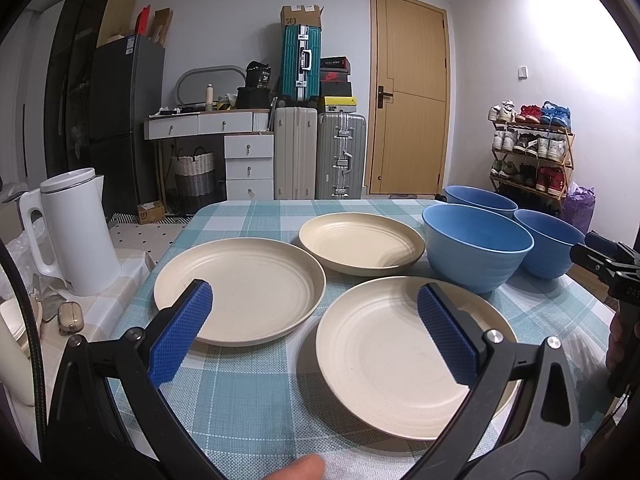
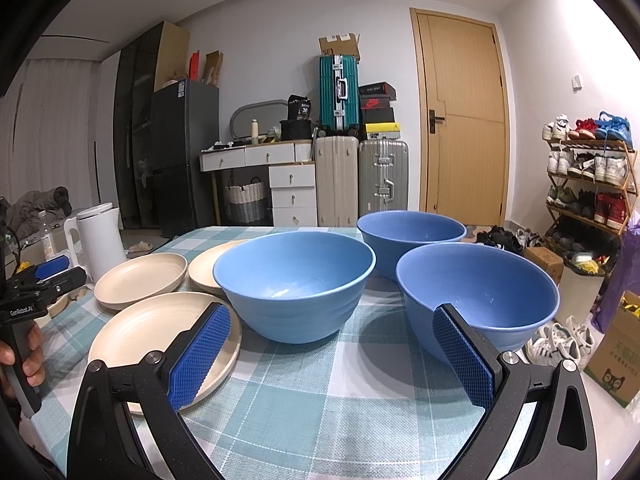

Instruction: Organize plates and bowls

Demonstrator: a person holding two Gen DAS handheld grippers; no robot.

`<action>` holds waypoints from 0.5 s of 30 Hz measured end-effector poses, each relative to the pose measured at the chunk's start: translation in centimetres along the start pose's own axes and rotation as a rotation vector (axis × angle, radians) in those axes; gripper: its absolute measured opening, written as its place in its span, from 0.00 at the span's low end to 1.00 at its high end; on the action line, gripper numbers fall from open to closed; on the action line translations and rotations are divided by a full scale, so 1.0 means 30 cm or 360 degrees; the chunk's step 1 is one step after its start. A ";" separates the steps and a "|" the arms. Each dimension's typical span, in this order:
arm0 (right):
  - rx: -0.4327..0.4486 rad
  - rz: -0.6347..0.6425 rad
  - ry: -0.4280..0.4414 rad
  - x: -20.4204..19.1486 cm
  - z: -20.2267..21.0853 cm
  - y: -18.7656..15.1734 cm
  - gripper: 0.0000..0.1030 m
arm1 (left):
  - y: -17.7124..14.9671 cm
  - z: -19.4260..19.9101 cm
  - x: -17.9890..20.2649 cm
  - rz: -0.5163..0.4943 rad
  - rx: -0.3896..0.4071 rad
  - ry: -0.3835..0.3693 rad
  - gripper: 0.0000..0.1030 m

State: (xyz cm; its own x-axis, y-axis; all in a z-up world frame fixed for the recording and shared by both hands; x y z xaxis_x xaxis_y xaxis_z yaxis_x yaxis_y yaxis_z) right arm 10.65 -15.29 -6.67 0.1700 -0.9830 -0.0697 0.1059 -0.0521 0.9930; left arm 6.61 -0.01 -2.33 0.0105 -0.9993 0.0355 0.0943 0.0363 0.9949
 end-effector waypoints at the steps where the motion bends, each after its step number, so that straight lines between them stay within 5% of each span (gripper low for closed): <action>1: -0.0003 -0.0004 -0.0009 0.002 -0.002 0.001 1.00 | 0.000 0.000 0.000 0.0001 -0.0001 -0.0003 0.99; 15: -0.0012 -0.0028 0.0037 -0.043 0.002 0.097 1.00 | 0.083 0.024 -0.024 -0.0005 -0.0037 0.0025 0.99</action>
State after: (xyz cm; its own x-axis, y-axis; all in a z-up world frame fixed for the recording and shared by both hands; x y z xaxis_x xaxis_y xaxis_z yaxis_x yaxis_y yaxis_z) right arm 10.69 -14.17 -3.68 0.1908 -0.9775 -0.0897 0.1164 -0.0682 0.9909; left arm 6.12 0.81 0.18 0.0256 -0.9992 0.0308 0.1176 0.0336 0.9925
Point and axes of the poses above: each gripper's, at about its wrist camera, not at the fingertips, and z roughly against the way its jaws point, x to its right, y to its top, the point moved 7 cm from there along -z, roughly the way its jaws point, and after that the axes turned 14 degrees about x, right-handed, at the moved point
